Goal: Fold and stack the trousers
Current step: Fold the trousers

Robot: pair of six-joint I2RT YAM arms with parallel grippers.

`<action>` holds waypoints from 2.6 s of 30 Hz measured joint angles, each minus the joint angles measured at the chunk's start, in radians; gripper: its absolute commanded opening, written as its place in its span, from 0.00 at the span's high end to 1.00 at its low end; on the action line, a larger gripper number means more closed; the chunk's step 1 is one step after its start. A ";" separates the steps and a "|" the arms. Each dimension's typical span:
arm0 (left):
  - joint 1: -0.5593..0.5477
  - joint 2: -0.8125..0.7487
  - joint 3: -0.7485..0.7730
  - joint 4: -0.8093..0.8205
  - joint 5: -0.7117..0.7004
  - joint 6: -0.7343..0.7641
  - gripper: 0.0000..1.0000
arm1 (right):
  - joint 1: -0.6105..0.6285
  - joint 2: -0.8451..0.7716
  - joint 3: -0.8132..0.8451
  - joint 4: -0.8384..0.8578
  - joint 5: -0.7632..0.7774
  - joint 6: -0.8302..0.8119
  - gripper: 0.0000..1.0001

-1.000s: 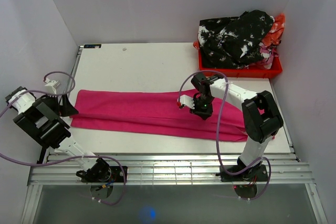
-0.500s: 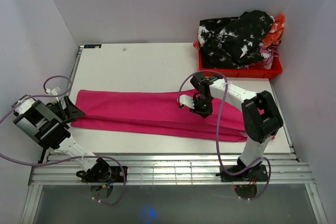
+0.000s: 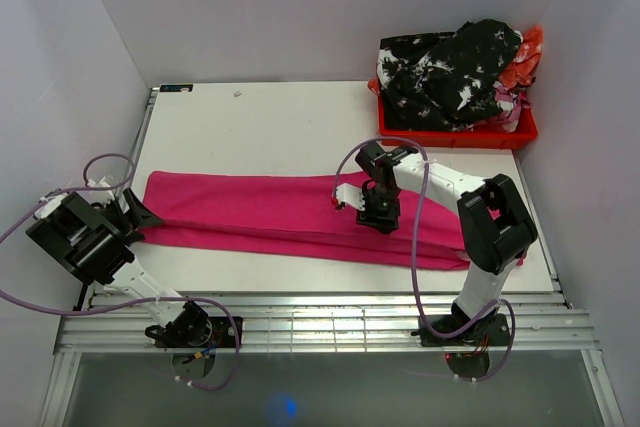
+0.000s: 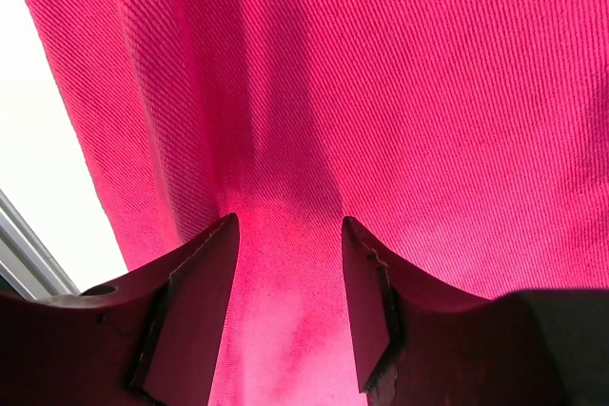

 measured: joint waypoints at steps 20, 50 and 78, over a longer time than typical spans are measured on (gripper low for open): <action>-0.001 0.000 -0.002 0.102 -0.046 -0.224 0.02 | 0.019 -0.054 -0.071 0.022 -0.013 0.023 0.39; 0.000 -0.002 -0.013 0.138 -0.062 -0.311 0.02 | 0.079 -0.152 -0.211 0.046 -0.030 0.051 0.92; 0.000 -0.001 -0.014 0.153 -0.087 -0.373 0.02 | 0.091 -0.261 -0.364 0.134 -0.009 0.043 0.92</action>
